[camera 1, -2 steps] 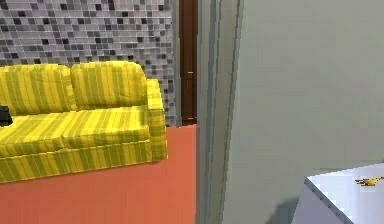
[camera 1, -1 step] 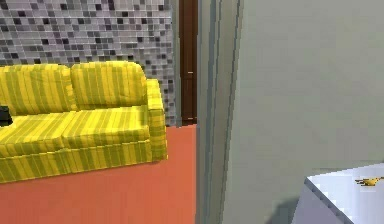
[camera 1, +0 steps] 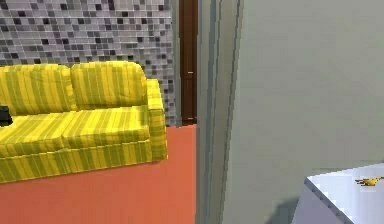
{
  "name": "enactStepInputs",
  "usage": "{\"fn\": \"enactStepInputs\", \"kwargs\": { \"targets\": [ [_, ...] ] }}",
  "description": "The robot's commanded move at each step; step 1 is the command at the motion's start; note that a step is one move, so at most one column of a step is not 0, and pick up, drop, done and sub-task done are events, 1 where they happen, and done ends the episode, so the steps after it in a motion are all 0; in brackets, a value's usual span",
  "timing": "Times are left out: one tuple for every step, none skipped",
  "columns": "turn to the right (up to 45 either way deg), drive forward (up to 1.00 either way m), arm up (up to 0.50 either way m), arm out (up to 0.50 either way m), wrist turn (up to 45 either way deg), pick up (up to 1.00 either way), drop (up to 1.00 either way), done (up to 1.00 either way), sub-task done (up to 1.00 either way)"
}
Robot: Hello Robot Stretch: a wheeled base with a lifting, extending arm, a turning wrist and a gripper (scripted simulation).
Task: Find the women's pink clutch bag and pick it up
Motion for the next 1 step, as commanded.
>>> {"fn": "enactStepInputs", "kwargs": {
  "targets": [
    [0.0, 0.00, 0.00, 0.00, 0.0, 1.00, 0.00, 0.00, 0.00]
  ]
}}
